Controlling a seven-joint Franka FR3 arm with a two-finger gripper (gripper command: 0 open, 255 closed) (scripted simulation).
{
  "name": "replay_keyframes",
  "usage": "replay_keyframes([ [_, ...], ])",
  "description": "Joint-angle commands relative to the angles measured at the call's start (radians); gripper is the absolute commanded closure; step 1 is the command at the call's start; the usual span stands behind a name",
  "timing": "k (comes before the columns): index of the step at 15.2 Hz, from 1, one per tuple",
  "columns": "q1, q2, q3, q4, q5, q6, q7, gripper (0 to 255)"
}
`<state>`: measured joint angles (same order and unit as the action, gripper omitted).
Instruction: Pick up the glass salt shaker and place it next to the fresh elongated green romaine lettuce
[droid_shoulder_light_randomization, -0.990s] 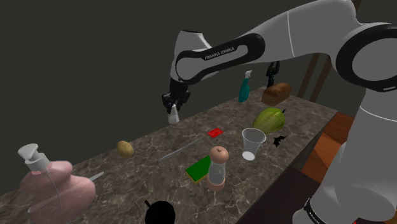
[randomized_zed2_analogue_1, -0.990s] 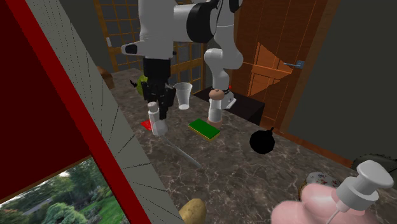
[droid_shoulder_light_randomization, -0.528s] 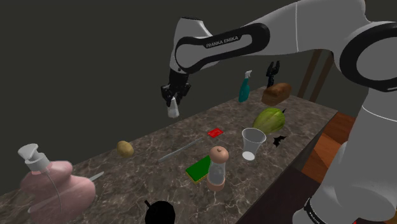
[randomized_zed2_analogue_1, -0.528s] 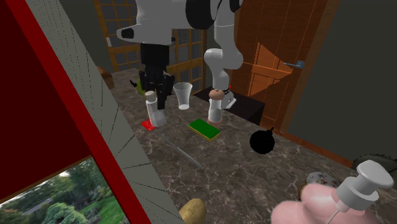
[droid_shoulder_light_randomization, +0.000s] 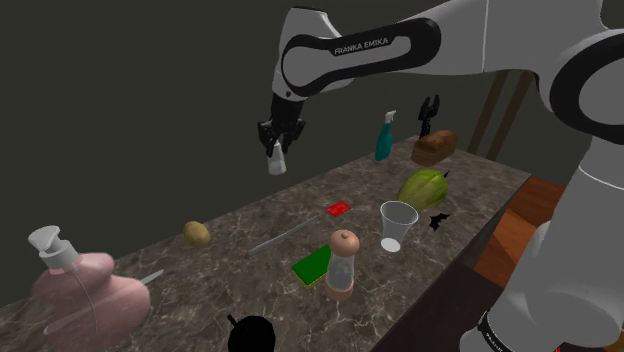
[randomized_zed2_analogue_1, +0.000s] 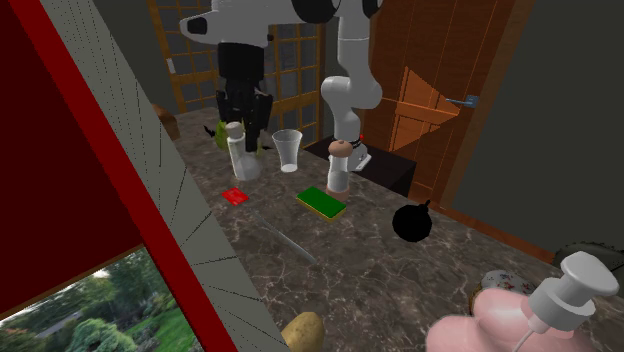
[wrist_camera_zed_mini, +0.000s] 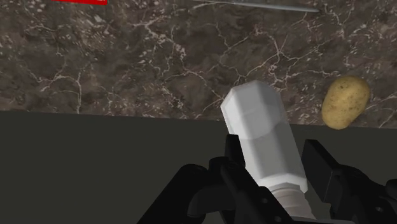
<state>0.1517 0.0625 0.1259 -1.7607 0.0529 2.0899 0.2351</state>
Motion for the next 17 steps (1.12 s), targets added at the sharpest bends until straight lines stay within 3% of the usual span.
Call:
replay_keyframes([
  [1, -0.014, -0.067, -0.010, -0.078, 0.017, 0.010, -0.030, 255],
  [9, -0.060, -0.332, -0.083, -0.366, 0.066, 0.022, -0.171, 255],
  [17, -0.108, -0.573, -0.183, -0.576, 0.059, -0.024, -0.307, 255],
])
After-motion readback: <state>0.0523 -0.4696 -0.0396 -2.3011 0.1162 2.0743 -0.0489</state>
